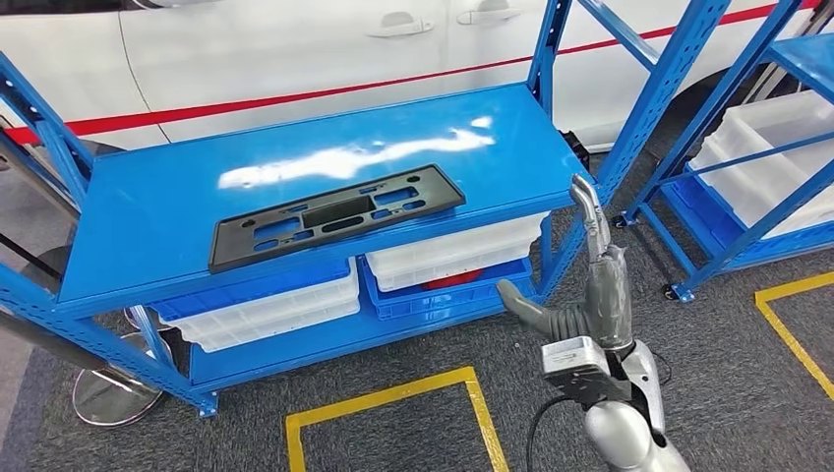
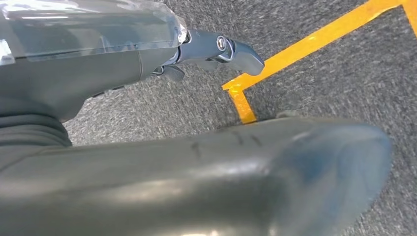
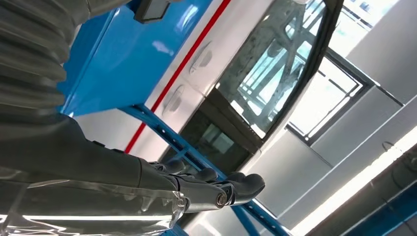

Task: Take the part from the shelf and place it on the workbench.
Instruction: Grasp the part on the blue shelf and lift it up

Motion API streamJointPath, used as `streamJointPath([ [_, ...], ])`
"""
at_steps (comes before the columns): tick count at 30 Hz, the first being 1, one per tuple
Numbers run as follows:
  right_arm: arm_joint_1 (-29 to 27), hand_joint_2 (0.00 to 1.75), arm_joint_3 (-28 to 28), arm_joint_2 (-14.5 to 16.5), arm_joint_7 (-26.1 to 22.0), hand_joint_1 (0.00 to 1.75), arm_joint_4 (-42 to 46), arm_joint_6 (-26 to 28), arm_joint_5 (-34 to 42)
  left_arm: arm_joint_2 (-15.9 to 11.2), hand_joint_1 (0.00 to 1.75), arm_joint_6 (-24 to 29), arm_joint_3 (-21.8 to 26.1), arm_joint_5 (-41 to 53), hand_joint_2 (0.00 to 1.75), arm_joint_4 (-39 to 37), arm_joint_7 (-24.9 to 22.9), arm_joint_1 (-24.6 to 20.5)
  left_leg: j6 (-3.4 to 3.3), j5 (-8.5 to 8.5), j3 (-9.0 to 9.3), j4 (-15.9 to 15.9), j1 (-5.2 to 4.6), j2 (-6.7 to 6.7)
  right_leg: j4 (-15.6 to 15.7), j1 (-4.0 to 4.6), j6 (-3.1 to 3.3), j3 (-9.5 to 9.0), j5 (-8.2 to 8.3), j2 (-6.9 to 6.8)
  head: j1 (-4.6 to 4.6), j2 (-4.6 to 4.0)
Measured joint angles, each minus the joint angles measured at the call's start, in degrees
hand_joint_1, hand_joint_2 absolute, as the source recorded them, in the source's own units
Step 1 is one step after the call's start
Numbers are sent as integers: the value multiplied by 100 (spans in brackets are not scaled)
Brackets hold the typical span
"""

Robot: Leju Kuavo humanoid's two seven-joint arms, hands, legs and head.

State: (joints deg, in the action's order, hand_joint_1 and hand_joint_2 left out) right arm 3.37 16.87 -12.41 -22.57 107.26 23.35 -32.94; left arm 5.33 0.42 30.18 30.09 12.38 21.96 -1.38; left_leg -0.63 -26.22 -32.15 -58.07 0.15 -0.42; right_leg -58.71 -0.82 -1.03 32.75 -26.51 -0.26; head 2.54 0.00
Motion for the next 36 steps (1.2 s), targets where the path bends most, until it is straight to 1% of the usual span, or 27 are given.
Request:
streamJointPath([
  [1, -2, 175, 15, 0, 27, 0, -3, 58, -193, 2, 0, -8, 0, 13, 0, -1, 1, 0, -40, 19, 9, 25, 10, 1, -81, 1, -34, 40, -35, 0, 0, 0],
  [2, -3, 175, 25, 0, 48, 0, -8, 119, -398, 3, 0, -13, 0, 25, 0, -1, 2, -3, -79, 38, 16, 51, 20, 4, -268, 0, -59, 135, -141, 3, 0, 0],
  [5, -20, 175, 64, 3, 90, 0, -59, 308, -1043, 5, 0, -25, 0, 65, 0, -2, 4, -17, -142, 56, 8, 69, 2, 7, -1275, -2, -80, 645, -663, 17, 0, 0],
  [6, -32, 175, 84, 8, 104, 0, -93, 368, -1263, 5, 0, -31, 0, 79, 0, -3, 3, -18, -146, 56, 2, 65, -9, 6, -1516, -1, -81, 770, -734, 18, 0, 0],
  [7, -41, 175, 103, 16, 117, 0, -132, 426, -1477, 6, 0, -39, 0, 92, 0, -3, 1, -17, -148, 56, -2, 59, -18, 5, -1574, -1, -77, 804, -696, 18, 0, 0],
  [8, -45, 175, 125, 28, 131, 0, -173, 487, -1695, 7, 0, -50, 0, 104, 0, -3, -2, -17, -147, 53, -2, 52, -25, 2, -1417, 0, -66, 727, -553, 18, 0, 0],
  [10, -44, 175, 173, 59, 158, 0, -254, 607, -2114, 12, 0, -78, 0, 125, 0, -3, -6, -22, -136, 41, 2, 33, -37, -5, -656, 8, -16, 342, -170, 18, 0, 0],
  [11, -43, 175, 199, 81, 172, 0, -294, 668, -2328, 17, 0, -91, 0, 140, 0, -3, -8, -28, -121, 30, -2, 18, -50, -8, -311, 20, 8, 172, -46, 18, 0, 0],
  [12, -46, 175, 221, 116, 183, 0, -335, 727, -2533, 21, 0, -102, 0, 154, 0, -3, -10, -33, -101, 23, -9, 8, -59, -8, -85, 35, 30, 66, 13, 18, 1, 0],
  [14, -71, 175, 246, 206, 203, 0, -425, 841, -2943, 28, 0, -115, 1, 183, 0, -3, -16, -39, -49, 14, -17, 7, -66, -6, 18, 61, 64, 35, 18, 20, 1, 0],
  [16, -104, 175, 280, 298, 231, 0, -512, 955, -3339, 30, 0, -126, 5, 208, 0, -3, -16, -41, 12, -31, -30, -28, -65, 1, 65, 27, 125, 15, 36, 15, 0, 0],
  [17, -114, 175, 319, 343, 261, 0, -570, 1014, -3532, 30, 0, -133, 10, 218, 0, -3, -15, -43, 46, -119, -81, -155, -61, 3, 92, 7, 159, 0, 45, 8, 1, 0],
  [18, -121, 175, 376, 395, 298, 0, -647, 1068, -3714, 29, 0, -144, 16, 225, 0, -3, -13, -45, 80, -263, -191, -403, -51, 6, 114, -12, 186, -14, 52, 1, 1, 0],
  [20, -136, 175, 525, 494, 394, 0, -873, 1161, -4036, 31, 0, -175, 32, 237, 0, -3, -10, -46, 140, -617, -548, -1153, -8, 7, 118, -11, 209, -20, 46, -7, 1, 0],
  [21, -148, 175, 603, 536, 447, 0, -1001, 1195, -4177, 32, 0, -193, 43, 248, 0, -3, -10, -44, 165, -721, -715, -1474, 14, 7, 117, -11, 208, -21, 43, -7, 1, 0],
  [22, -160, 175, 684, 574, 508, 0, -1141, 1234, -4311, 33, 0, -206, 56, 258, 0, -3, -10, -42, 186, -713, -800, -1613, 34, 8, 116, -13, 203, -26, 37, -6, 1, 0],
  [23, -170, 175, 762, 609, 578, 0, -1281, 1270, -4435, 34, 0, -214, 72, 266, 0, -3, -10, -40, 200, -595, -775, -1530, 51, 9, 114, -19, 192, -37, 28, -4, 1, 0],
  [24, -178, 175, 833, 636, 655, 0, -1413, 1302, -4547, 34, 0, -218, 92, 272, 0, -3, -10, -41, 210, -387, -641, -1224, 66, 11, 112, -28, 174, -57, 15, -2, 1, 0],
  [25, -181, 175, 901, 665, 741, 0, -1551, 1339, -4652, 33, 0, -220, 112, 274, 0, -3, -9, -43, 215, -167, -448, -804, 78, 16, 109, -37, 149, -79, -5, 0, 1, 0],
  [26, -181, 175, 959, 693, 829, 0, -1692, 1370, -4745, 34, 0, -223, 131, 274, 0, -4, -8, -48, 206, -29, -267, -415, 71, 18, 101, -35, 115, -96, -30, 2, 1, 0],
  [27, -178, 175, 1012, 727, 916, 0, -1853, 1400, -4830, 35, 0, -225, 149, 274, 0, -4, -5, -53, 176, 44, -137, -140, 64, 17, 100, -30, 77, -108, -48, 4, 0, 0],
  [28, -171, 175, 1056, 766, 992, 0, -2029, 1428, -4905, 37, 0, -227, 166, 274, 0, -5, -2, -56, 137, 46, -77, -3, 53, 13, 100, -19, 37, -118, -55, 6, 0, 0],
  [30, -149, 175, 1107, 835, 1094, 0, -2370, 1470, -5026, 39, 0, -227, 198, 274, 0, -5, 4, -55, 29, 18, -50, 38, 43, -3, 74, -15, -43, -132, -31, 9, 0, 0],
  [32, -59, 175, 1116, 890, 1139, 0, -2694, 1514, -5091, 40, 0, -227, 233, 274, 0, -5, 9, -54, -56, 12, 7, 65, 48, -7, -110, -34, -92, -76, -95, 11, 0, 0],
  [33, 18, 175, 1118, 923, 1149, 0, -2879, 1536, -5114, 40, 0, -227, 254, 274, 0, -5, 11, -58, -87, 8, 42, 74, 47, -5, -329, -40, -102, 34, -211, 12, 0, 0],
  [34, 95, 175, 1118, 962, 1156, 0, -3089, 1559, -5137, 40, 0, -227, 277, 274, 0, -5, 16, -62, -111, -1, 59, 78, 41, -1, -655, -42, -111, 213, -373, 13, 0, 0],
  [36, 190, 175, 1117, 1043, 1157, 0, -3474, 1585, -5187, 40, 0, -227, 314, 274, 0, -5, 21, -71, -149, -28, 81, 75, 15, -2, -1371, -39, -121, 649, -665, 15, 0, 0],
])
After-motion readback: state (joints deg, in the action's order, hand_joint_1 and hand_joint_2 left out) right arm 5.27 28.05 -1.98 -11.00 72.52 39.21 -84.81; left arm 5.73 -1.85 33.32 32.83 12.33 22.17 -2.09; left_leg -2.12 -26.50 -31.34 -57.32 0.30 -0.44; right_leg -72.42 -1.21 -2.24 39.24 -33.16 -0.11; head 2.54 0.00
